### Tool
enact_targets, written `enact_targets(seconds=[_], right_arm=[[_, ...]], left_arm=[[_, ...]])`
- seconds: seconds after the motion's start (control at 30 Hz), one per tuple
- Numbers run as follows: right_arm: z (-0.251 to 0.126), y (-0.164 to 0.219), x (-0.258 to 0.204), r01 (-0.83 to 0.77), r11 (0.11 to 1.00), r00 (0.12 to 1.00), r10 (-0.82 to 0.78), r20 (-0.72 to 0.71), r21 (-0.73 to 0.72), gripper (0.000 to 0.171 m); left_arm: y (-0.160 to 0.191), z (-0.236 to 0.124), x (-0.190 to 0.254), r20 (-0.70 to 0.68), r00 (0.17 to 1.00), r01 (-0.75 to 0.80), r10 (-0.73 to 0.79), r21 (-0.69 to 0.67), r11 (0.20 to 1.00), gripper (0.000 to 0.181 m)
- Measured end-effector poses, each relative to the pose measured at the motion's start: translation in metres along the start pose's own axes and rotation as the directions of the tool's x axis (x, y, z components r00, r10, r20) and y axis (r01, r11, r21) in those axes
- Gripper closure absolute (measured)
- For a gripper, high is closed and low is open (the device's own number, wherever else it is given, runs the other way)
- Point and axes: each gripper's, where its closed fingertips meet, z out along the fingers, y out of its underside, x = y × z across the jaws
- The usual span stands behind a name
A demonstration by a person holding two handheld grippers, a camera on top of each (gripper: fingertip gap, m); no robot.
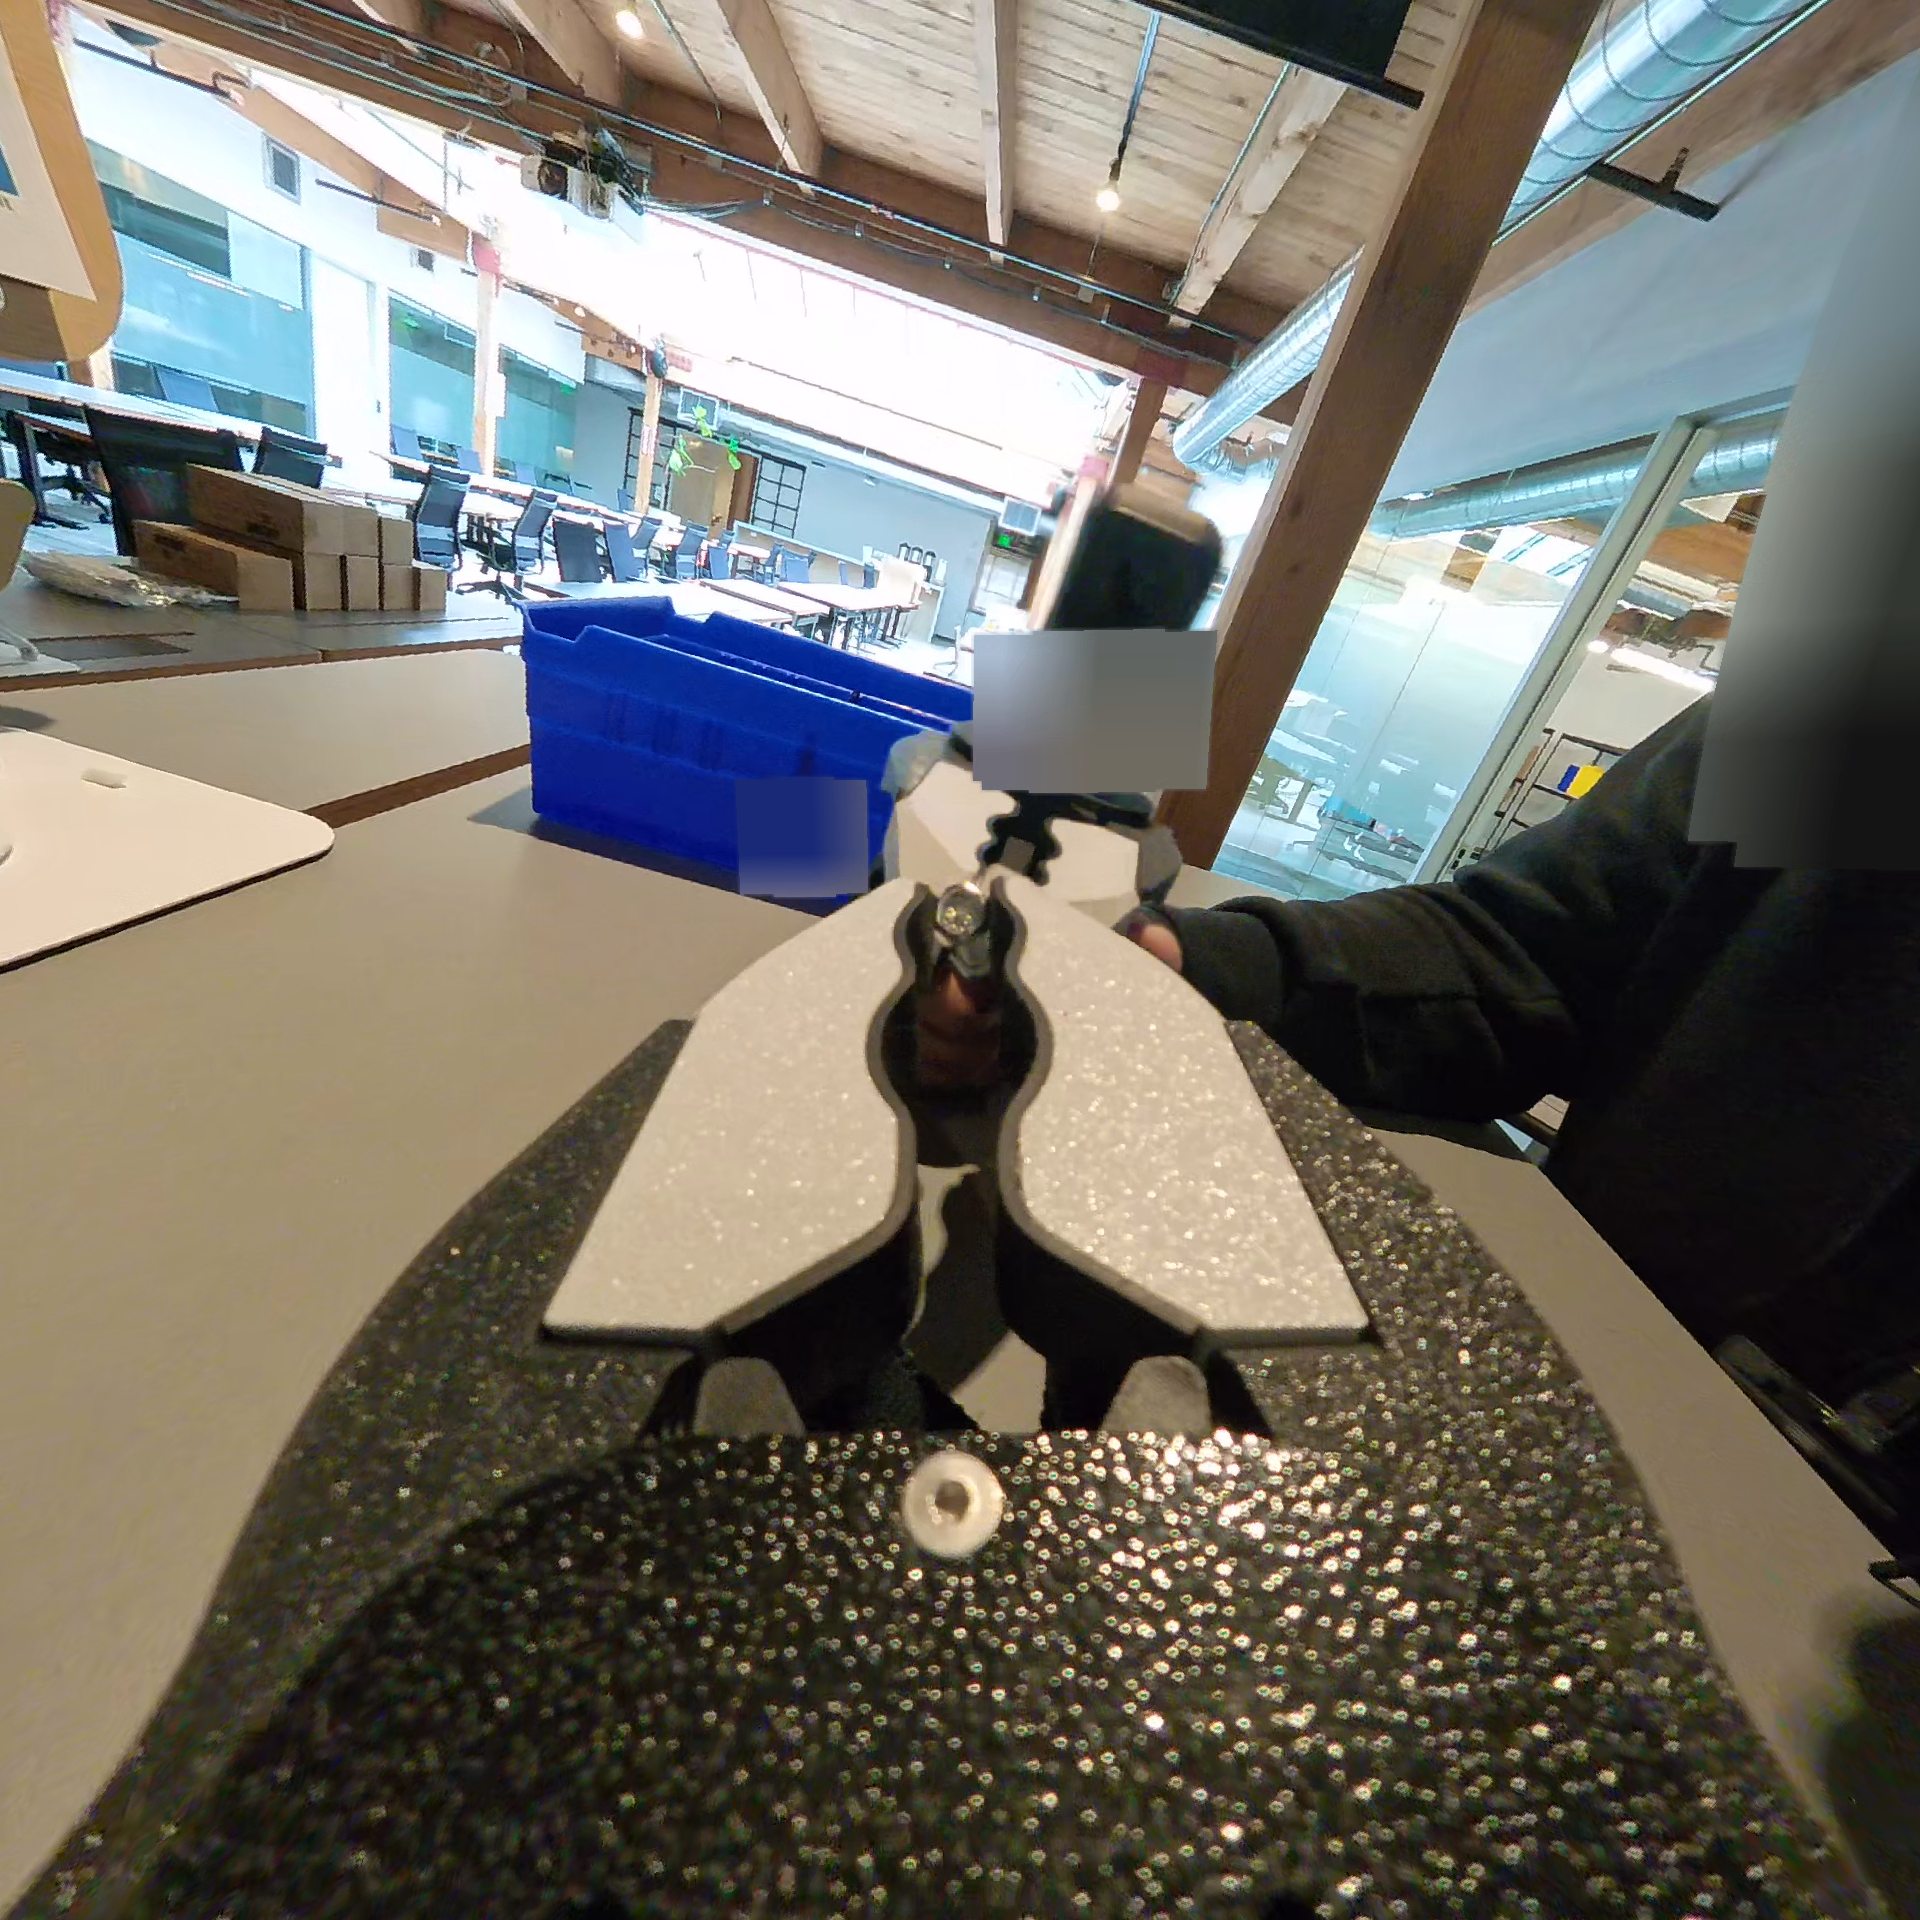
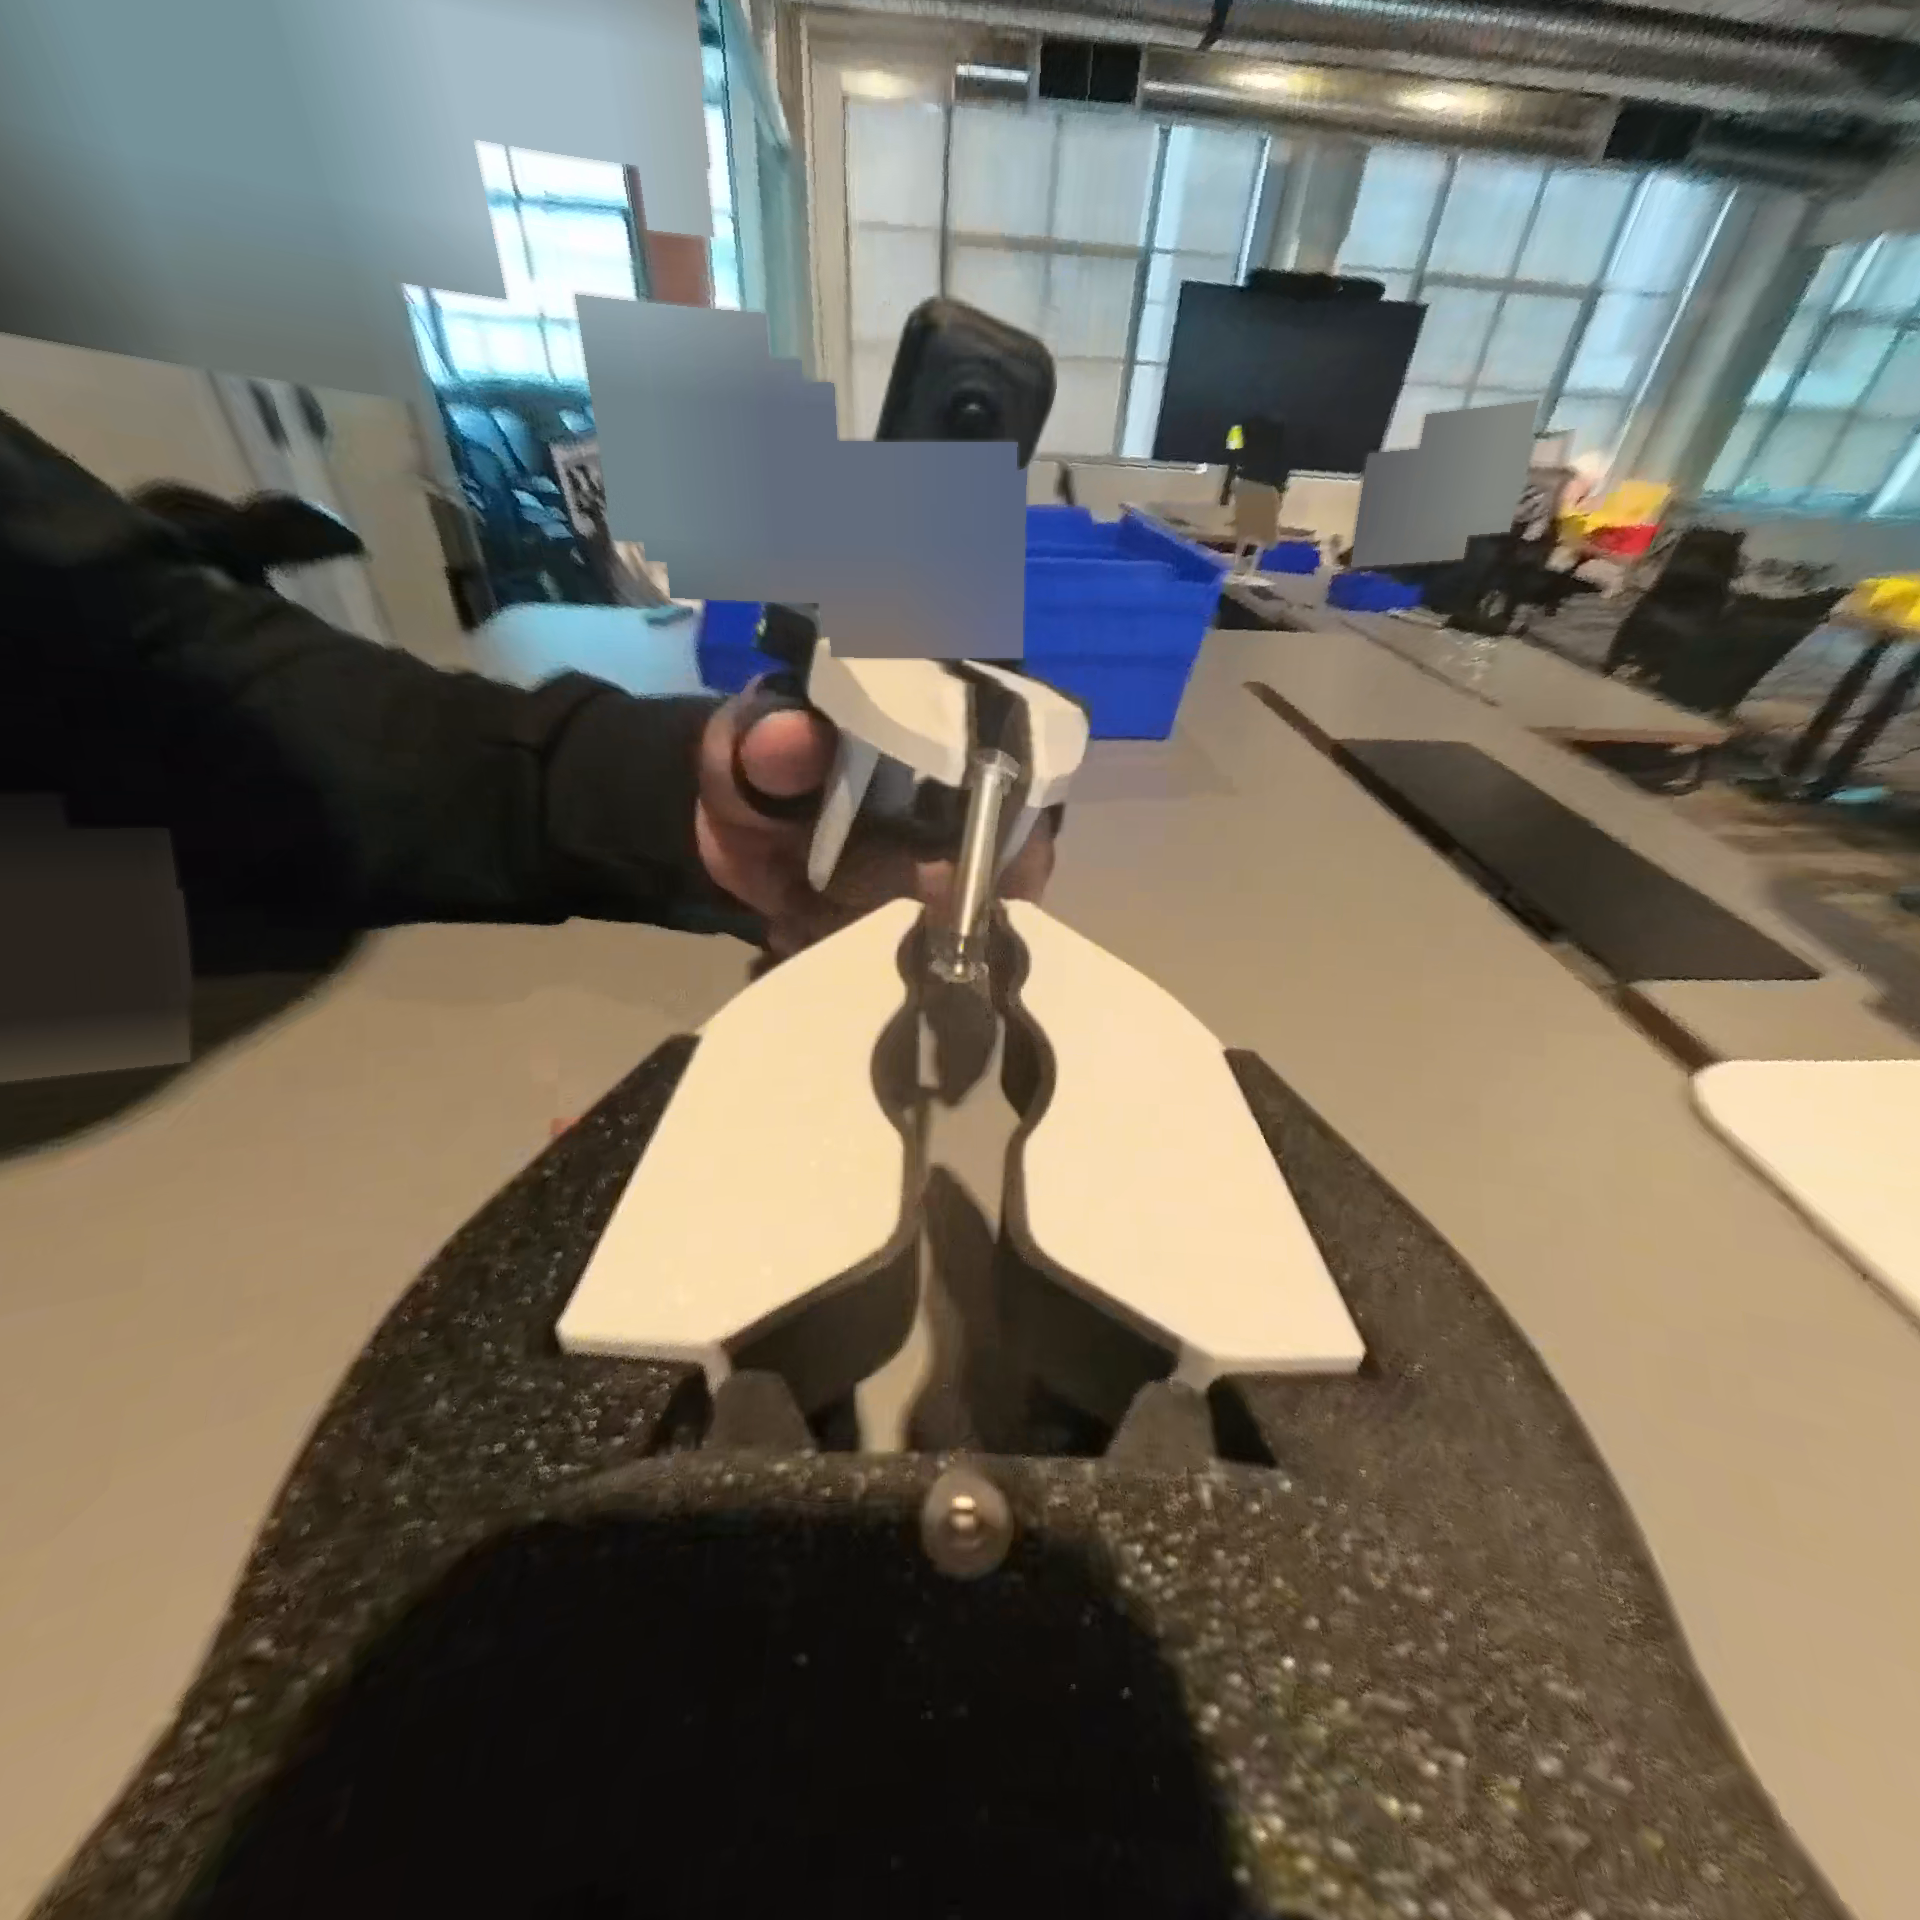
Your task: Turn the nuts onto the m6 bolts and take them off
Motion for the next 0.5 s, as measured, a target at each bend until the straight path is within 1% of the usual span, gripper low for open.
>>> enact_targets(seconds=[0.07,0.1,0.13,0.17,0.2,0.23,0.27,0.3,0.33,0.37,0.43,0.5], right_arm=[[-0.002,-0.001,0.004,0.201,0.979,0.974,-0.205,-0.101,-0.041,0.161],[-0.004,-0.003,0.008,0.315,0.946,0.931,-0.324,-0.167,-0.078,0.161],[-0.006,-0.006,0.013,0.431,0.893,0.862,-0.45,-0.233,-0.13,0.161],[-0.007,-0.008,0.016,0.538,0.82,0.768,-0.572,-0.288,-0.196,0.16],[-0.008,-0.009,0.017,0.617,0.745,0.675,-0.667,-0.314,-0.254,0.16],[-0.007,-0.01,0.017,0.661,0.692,0.612,-0.72,-0.327,-0.289,0.161],[-0.007,-0.01,0.016,0.677,0.674,0.586,-0.736,-0.338,-0.296,0.161],[-0.006,-0.012,0.015,0.671,0.687,0.598,-0.724,-0.343,-0.279,0.161],[-0.006,-0.014,0.013,0.648,0.721,0.637,-0.69,-0.344,-0.244,0.158],[-0.007,-0.016,0.012,0.607,0.77,0.692,-0.634,-0.346,-0.195,0.152],[-0.01,-0.02,0.013,0.46,0.884,0.827,-0.459,-0.325,-0.079,0.145],[-0.011,-0.02,0.013,0.248,0.969,0.943,-0.235,-0.234,0.024,0.143]], left_arm=[[0.0,0.0,-0.001,0.006,1.0,0.004,-0.004,-0.003,1.0,0.172],[0.001,0.0,-0.002,0.012,1.0,0.01,-0.01,-0.005,1.0,0.171],[0.001,0.001,-0.003,0.014,1.0,0.013,-0.013,-0.007,1.0,0.171],[0.001,0.001,-0.003,0.016,1.0,0.013,-0.013,-0.01,1.0,0.171],[0.001,0.001,-0.003,0.016,1.0,0.012,-0.012,-0.008,1.0,0.171],[0.0,0.0,-0.003,0.013,1.0,0.014,-0.014,-0.003,1.0,0.172],[0.0,0.0,-0.003,0.009,1.0,0.015,-0.015,0.001,1.0,0.172],[-0.001,-0.001,-0.002,0.005,1.0,0.015,-0.015,0.007,1.0,0.172],[-0.002,-0.001,-0.002,0.005,1.0,0.015,-0.015,0.012,1.0,0.172],[-0.002,-0.001,-0.002,0.005,1.0,0.016,-0.016,0.014,1.0,0.172],[-0.002,-0.001,-0.002,0.004,1.0,0.015,-0.015,0.016,1.0,0.172],[-0.003,-0.002,-0.002,0.004,1.0,0.013,-0.013,0.018,1.0,0.172]])
